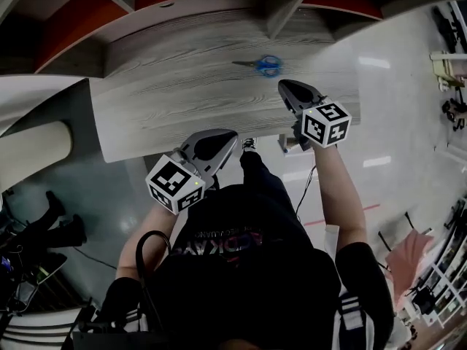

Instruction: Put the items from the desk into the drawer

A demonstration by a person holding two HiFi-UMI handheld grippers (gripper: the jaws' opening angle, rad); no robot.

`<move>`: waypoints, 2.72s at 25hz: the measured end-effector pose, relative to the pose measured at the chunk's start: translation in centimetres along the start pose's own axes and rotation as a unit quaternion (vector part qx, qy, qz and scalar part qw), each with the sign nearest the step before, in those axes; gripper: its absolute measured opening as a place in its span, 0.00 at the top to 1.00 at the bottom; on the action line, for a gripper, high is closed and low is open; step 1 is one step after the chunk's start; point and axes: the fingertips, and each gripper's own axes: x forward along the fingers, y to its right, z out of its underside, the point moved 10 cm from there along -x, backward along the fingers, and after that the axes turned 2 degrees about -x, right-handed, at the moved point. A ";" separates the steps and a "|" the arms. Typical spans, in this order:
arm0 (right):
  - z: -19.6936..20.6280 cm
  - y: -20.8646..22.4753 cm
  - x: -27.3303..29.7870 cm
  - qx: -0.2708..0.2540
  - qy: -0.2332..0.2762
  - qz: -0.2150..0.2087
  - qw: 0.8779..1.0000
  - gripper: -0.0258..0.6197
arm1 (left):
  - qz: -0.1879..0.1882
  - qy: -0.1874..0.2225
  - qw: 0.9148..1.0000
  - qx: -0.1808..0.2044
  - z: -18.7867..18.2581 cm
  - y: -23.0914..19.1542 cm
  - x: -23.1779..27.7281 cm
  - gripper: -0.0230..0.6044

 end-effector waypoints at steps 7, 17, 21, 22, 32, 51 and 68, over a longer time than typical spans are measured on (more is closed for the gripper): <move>-0.3 3.1 4.4 -0.124 -0.103 0.003 0.987 0.85 | -0.011 -0.001 1.000 -0.009 0.8 -0.1 0.9 0.95; 0.1 5.5 10.4 -0.353 -0.292 -0.048 0.887 0.75 | -0.040 0.006 0.999 -0.036 1.3 -0.2 0.9 0.95; 0.1 5.7 12.0 -0.395 -0.328 -0.069 0.856 0.74 | -0.058 0.010 0.997 -0.048 1.6 -0.5 0.3 0.95; 0.0 5.7 12.4 -0.400 -0.335 -0.075 0.850 0.74 | -0.062 0.012 0.997 -0.052 1.7 -0.7 0.1 0.95; -0.3 4.9 14.4 -0.436 -0.401 -0.120 0.797 0.75 | -0.079 0.028 0.993 -0.080 2.4 -0.8 -1.1 0.95; 0.8 5.9 11.9 -0.282 -0.326 -0.064 0.900 0.81 | -0.076 0.035 0.994 -0.067 2.2 -1.0 -2.4 0.95; -0.1 -1.3 0.1 0.143 0.095 -0.087 0.981 0.81 | -0.012 0.037 0.999 -0.013 -0.8 -1.7 -4.7 0.95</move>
